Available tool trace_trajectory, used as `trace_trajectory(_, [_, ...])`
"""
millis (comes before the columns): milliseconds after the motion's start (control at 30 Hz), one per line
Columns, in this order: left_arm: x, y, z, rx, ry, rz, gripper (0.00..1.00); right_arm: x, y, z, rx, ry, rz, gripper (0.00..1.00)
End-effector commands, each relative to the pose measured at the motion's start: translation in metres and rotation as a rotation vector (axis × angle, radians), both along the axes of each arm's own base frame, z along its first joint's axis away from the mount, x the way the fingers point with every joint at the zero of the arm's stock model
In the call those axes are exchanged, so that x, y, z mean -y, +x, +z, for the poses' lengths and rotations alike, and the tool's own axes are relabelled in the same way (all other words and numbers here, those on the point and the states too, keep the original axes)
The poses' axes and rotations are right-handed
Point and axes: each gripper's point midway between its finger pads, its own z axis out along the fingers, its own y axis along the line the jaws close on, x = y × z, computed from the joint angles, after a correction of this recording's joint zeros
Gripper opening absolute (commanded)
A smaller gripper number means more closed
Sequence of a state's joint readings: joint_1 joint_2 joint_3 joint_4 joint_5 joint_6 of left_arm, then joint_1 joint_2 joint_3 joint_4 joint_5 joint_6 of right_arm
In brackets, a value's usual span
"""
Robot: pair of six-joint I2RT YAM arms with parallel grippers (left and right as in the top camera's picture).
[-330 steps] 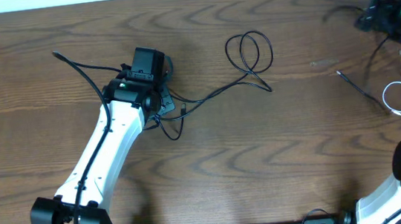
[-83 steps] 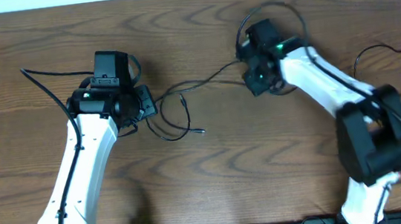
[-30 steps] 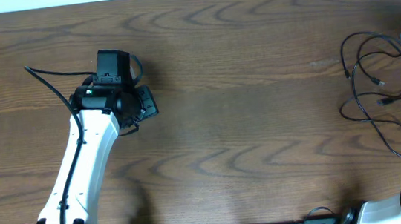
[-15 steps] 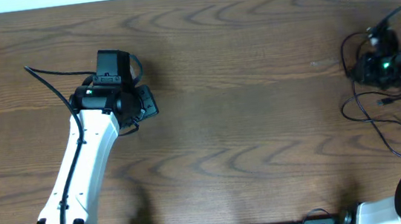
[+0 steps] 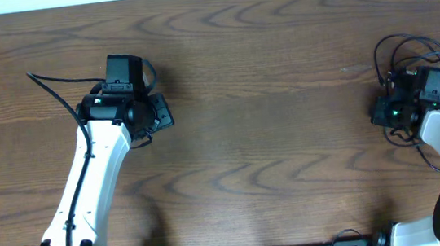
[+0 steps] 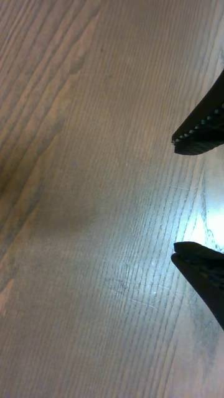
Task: Untangle cables
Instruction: 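Pull the black cable to the right edge and drop it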
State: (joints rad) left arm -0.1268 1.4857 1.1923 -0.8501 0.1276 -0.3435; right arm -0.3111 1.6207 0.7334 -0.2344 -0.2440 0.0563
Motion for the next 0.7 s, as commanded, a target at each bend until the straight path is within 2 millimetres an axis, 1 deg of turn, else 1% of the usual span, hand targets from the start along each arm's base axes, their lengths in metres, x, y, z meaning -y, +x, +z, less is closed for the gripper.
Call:
trace_trajectory(0, [-0.002,0.001,-0.003,-0.010,0.006,0.015,0.51,0.038,-0.016,-0.010,-0.070,-0.159,-0.205,0.17])
trace_trajectory(133, [-0.002,0.001,-0.003,-0.011,0.006,0.015,0.51,0.057,-0.008,-0.003,-0.015,-0.195,-0.255,0.17])
trace_trajectory(167, [-0.002,0.001,-0.003,-0.011,0.006,0.015,0.51,0.070,-0.011,-0.001,-0.014,-0.209,-0.323,0.16])
trace_trajectory(200, [-0.002,0.001,-0.003,-0.011,0.006,0.015,0.51,0.085,-0.017,-0.001,-0.021,-0.227,-0.422,0.17])
trace_trajectory(233, [-0.002,0.000,-0.003,-0.011,0.006,0.015,0.51,0.096,-0.022,0.000,-0.026,-0.241,-0.487,0.18])
trace_trajectory(267, [-0.002,0.001,-0.003,-0.010,0.006,0.015,0.51,0.112,-0.029,0.002,-0.024,-0.257,-0.557,0.18])
trace_trajectory(367, [-0.002,0.001,-0.003,-0.010,0.006,0.015,0.51,0.131,-0.035,0.005,-0.010,-0.261,-0.616,0.18])
trace_trajectory(433, [-0.002,0.001,-0.003,-0.009,0.007,0.015,0.51,0.144,-0.041,0.006,0.010,-0.224,-0.698,0.18])
trace_trajectory(467, [-0.002,0.001,-0.003,-0.009,0.007,0.015,0.51,0.143,-0.039,0.006,0.020,-0.199,-0.695,0.15])
trace_trajectory(533, [-0.002,0.001,-0.003,-0.009,0.006,0.015,0.51,0.122,-0.014,0.012,0.106,-0.067,-0.588,0.14])
trace_trajectory(600, [-0.002,0.001,-0.003,-0.009,0.007,0.015,0.51,0.096,0.012,0.025,0.195,0.043,-0.442,0.18])
trace_trajectory(633, [-0.002,0.001,-0.003,-0.009,0.007,0.015,0.51,0.089,0.019,0.031,0.217,0.070,-0.403,0.20])
trace_trajectory(667, [-0.002,0.001,-0.003,-0.009,0.007,0.015,0.51,0.076,0.031,0.046,0.265,0.110,-0.324,0.25])
